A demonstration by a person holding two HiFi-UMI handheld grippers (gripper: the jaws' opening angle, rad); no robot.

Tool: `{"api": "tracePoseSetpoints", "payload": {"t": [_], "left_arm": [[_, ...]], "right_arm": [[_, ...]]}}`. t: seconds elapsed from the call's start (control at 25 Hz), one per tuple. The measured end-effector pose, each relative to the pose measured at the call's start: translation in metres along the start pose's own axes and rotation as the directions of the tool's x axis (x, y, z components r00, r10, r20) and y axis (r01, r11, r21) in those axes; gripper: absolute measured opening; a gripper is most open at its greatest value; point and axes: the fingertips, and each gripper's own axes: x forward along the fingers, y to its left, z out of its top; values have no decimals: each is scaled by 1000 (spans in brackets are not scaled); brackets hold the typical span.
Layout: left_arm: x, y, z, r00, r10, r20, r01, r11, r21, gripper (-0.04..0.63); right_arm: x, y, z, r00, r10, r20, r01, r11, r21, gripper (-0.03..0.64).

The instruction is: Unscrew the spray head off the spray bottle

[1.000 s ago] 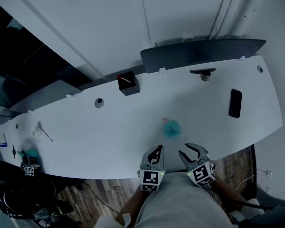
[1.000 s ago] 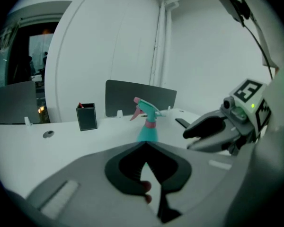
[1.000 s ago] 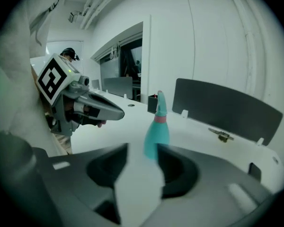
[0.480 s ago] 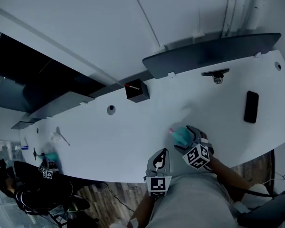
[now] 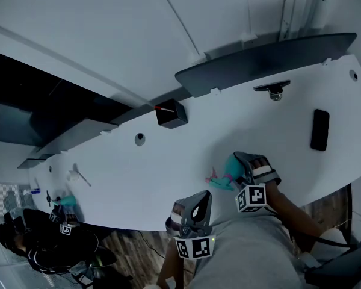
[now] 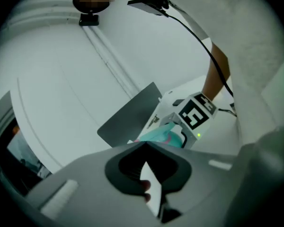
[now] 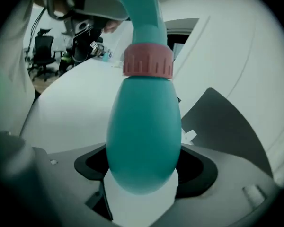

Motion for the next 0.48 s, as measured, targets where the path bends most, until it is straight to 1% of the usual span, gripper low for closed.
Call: {"api": "tracePoseSetpoints", "payload": {"t": [0.08,0.16,0.2,0.24,0.28,0.32,0.4,0.48], "left_arm": [[0,8,2,1000,9,-13,-7,994,107,3],[4,7,1,999,2,-43,8,975,220,3],[8,2,-2,998,-16,-67,33,965,261,5],[11,-4,-6,994,-43,-98,69,955,289,69],[15,-11,-10,989,-70,-131,108,944,311,167],[18,-17,-12,984,-86,-155,135,932,337,220],[21,-23,-13,982,-78,-173,145,896,419,233],[25,-24,-14,979,-51,-200,147,852,503,239]], "right_arm": [[-6,-11,-8,997,-30,-75,23,996,-86,413],[-12,-18,-16,989,-49,-138,30,991,-131,413],[-16,-21,-19,985,-55,-165,30,989,-147,413],[-19,-22,-21,980,-58,-191,27,987,-161,413],[-22,-23,-23,975,-60,-215,22,984,-174,413],[-24,-24,-24,970,-63,-237,18,982,-187,413],[-26,-26,-25,955,-73,-287,6,974,-227,413],[-27,-29,-25,941,-102,-322,11,962,-273,413]]}}
